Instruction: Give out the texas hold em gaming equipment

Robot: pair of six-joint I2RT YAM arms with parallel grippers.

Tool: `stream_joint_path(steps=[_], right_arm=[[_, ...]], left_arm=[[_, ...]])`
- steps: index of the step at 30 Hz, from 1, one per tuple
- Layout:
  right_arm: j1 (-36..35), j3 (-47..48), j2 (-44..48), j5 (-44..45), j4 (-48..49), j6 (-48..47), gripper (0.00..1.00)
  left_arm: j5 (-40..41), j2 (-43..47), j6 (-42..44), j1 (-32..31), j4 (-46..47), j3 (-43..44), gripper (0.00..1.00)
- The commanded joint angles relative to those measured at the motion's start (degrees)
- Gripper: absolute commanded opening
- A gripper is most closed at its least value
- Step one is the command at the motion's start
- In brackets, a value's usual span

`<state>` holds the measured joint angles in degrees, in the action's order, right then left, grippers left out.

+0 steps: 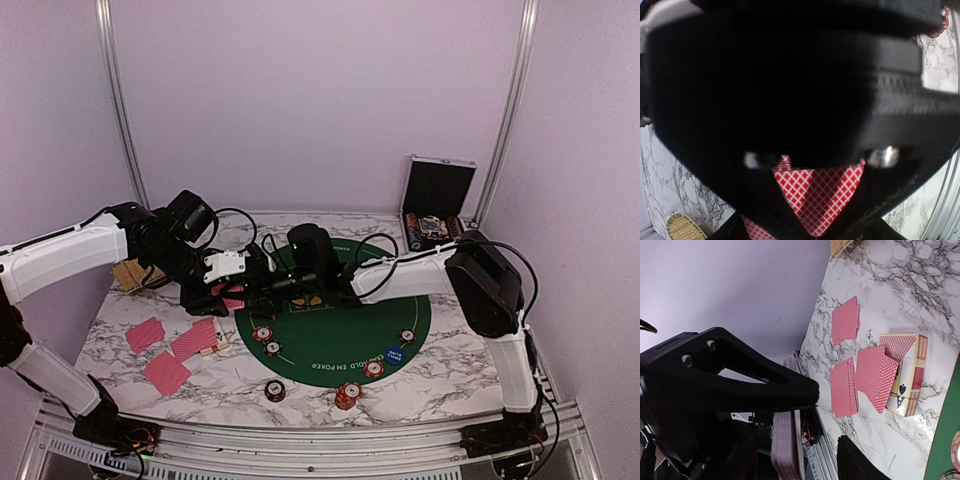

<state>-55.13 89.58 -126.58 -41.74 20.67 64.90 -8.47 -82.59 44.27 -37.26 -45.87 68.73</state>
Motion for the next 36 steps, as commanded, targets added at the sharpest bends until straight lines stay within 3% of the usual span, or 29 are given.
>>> stream_joint_path(steps=[1, 11, 36], right_arm=[[-0.68, 2.78, -2.62, -0.41, 1.87, 2.41, 0.52], [0.06, 3.89, -3.41, 2.43, -0.78, 2.65, 0.42], [1.96, -0.99, 3.13, 6.70, -8.86, -4.98, 0.35]], left_arm=[[-0.39, -0.63, -1.71, -0.10, -1.68, 2.57, 0.53], [-0.29, -0.10, -1.48, -0.10, -1.94, 2.09, 0.53], [0.21, -0.15, -0.46, -0.07, -3.70, 1.71, 0.51]])
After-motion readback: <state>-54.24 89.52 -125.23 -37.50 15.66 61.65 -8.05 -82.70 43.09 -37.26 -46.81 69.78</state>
